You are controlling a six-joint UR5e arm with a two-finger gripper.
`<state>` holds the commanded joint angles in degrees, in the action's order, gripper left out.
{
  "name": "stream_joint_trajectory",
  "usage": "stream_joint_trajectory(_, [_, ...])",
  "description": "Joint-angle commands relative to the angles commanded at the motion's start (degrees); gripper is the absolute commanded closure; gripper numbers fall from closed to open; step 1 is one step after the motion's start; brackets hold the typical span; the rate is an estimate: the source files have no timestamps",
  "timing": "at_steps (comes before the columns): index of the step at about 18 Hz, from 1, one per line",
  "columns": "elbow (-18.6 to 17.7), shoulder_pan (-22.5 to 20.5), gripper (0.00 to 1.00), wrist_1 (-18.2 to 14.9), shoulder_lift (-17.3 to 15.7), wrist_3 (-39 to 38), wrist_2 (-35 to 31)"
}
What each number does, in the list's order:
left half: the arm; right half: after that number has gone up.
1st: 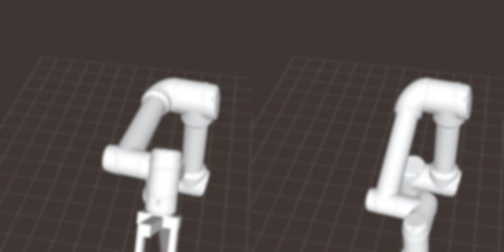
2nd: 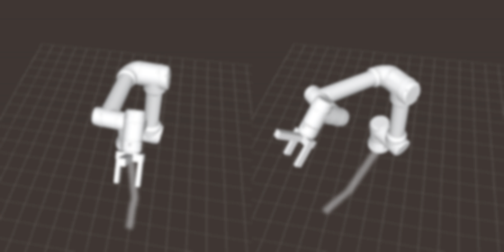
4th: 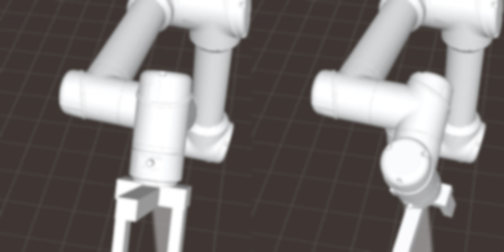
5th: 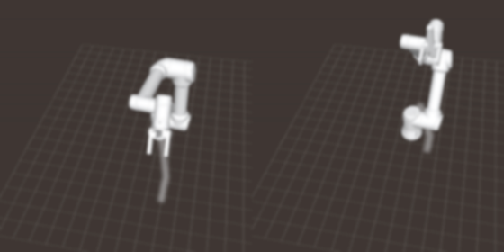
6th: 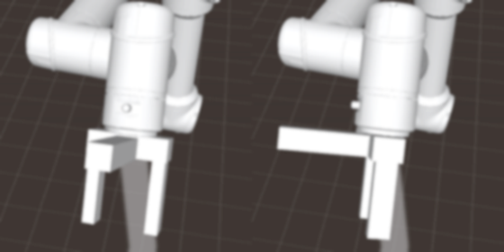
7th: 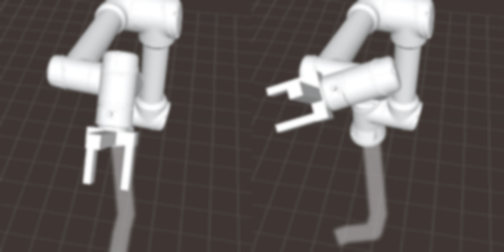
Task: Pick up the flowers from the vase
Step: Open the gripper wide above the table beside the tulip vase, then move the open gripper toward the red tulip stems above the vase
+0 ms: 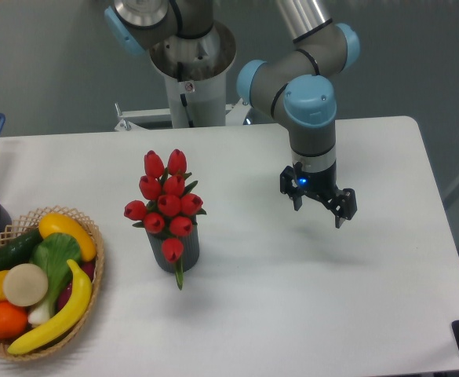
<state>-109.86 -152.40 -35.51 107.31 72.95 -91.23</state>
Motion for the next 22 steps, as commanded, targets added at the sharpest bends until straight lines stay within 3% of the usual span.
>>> stream_joint_trajectory(5, [-0.26, -0.61, 0.00, 0.26, -0.35, -0.26, 2.10])
stream_joint_trajectory(15, [-4.74, -5.97, 0.00, 0.62, -10.89, -1.23, 38.81])
stream_joint_trajectory(18, [-5.44, -6.15, 0.00, 0.53, -11.86, -1.58, 46.21])
stream_joint_trajectory(22, [-10.89, -6.15, 0.00, 0.62, -14.32, -1.50, 54.04])
